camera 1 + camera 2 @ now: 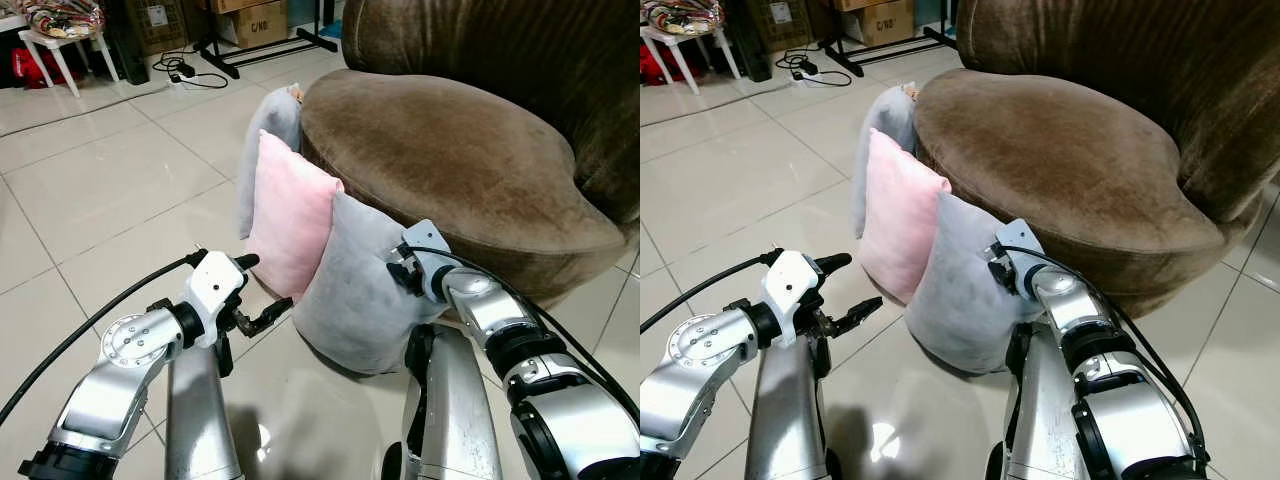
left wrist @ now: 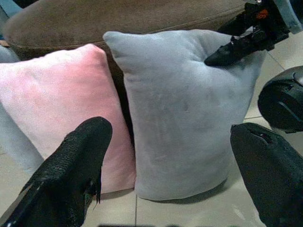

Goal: Move the pillow to the sofa from floor

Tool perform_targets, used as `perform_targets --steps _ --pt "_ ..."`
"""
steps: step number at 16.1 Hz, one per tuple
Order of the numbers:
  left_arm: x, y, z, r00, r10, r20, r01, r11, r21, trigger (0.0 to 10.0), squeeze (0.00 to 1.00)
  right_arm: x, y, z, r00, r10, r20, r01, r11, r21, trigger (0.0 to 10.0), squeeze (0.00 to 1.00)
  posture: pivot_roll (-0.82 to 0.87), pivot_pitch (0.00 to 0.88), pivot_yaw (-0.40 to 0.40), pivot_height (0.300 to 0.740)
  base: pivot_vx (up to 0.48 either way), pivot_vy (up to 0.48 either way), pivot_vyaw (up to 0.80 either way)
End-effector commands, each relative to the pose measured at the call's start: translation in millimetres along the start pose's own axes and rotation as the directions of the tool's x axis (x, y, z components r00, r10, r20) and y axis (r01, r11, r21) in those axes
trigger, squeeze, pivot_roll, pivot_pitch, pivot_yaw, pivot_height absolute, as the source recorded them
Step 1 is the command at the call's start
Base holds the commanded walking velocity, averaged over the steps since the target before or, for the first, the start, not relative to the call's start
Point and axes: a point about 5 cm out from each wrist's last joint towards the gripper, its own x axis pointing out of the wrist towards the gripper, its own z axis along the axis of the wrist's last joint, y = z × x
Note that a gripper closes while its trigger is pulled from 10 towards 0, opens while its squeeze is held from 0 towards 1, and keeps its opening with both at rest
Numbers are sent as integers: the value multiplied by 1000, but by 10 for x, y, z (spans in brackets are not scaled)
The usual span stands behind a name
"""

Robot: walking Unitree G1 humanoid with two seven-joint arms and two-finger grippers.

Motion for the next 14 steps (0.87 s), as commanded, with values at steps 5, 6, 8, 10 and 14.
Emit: perform_targets --steps 5,6,8,10,14 --pt "23 -29 -32 1000 -6 -1 6 1000 11 10000 0 18 55 -67 1000 17 -13 -17 1000 26 0 0 -24 0 -6 356 0 0 0" --pt "28 -28 -60 1000 5 -6 -5 1000 2 10000 0 19 61 -75 1000 13 -12 -13 999 33 0 0 -26 0 -3 356 0 0 0" --pt "42 -31 -62 1000 13 -4 -13 1000 1 10000 0 18 85 -103 1000 19 -9 -18 998 55 0 0 -10 0 -14 356 0 0 0" --pt "30 -28 -84 1000 22 -9 -22 1000 4 10000 0 26 124 -125 1000 26 -9 -26 998 60 0 0 -12 0 -12 356 0 0 0" --pt "15 -38 -85 998 62 -5 -62 998 13 10000 0 15 204 -204 999 41 17 -43 994 98 0 0 22 0 -25 356 0 0 0"
